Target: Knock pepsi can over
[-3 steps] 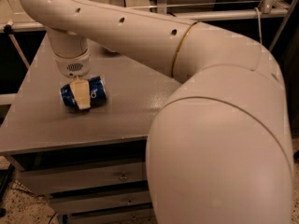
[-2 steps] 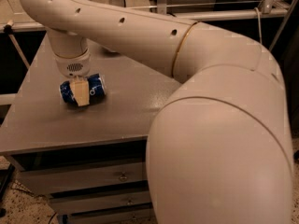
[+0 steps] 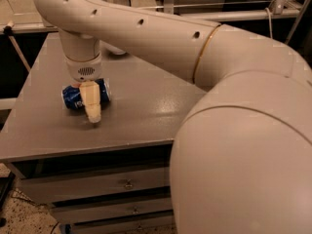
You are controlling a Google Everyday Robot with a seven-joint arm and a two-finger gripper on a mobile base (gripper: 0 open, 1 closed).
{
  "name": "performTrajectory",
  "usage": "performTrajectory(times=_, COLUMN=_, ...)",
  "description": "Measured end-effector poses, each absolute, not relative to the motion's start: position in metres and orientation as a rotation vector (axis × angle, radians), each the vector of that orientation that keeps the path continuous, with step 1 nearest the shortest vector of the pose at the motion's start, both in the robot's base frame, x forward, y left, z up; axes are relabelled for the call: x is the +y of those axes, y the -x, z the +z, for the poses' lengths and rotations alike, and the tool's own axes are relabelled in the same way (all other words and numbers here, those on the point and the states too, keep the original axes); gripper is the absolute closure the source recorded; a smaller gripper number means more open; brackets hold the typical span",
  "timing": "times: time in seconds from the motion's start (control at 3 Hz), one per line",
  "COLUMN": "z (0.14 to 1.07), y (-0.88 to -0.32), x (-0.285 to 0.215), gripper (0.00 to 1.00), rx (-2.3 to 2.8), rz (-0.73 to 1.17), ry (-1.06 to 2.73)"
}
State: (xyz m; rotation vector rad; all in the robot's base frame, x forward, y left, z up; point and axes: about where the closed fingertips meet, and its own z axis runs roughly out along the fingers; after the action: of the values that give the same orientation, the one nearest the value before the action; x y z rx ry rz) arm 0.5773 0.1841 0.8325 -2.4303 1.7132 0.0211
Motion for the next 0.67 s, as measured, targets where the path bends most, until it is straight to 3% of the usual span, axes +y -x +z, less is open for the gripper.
performTrajectory(times=0.67, z=0.834, y=-0.576, x=0.104, gripper=0.00, rx=1.876, rz=0.036, ry=2.240)
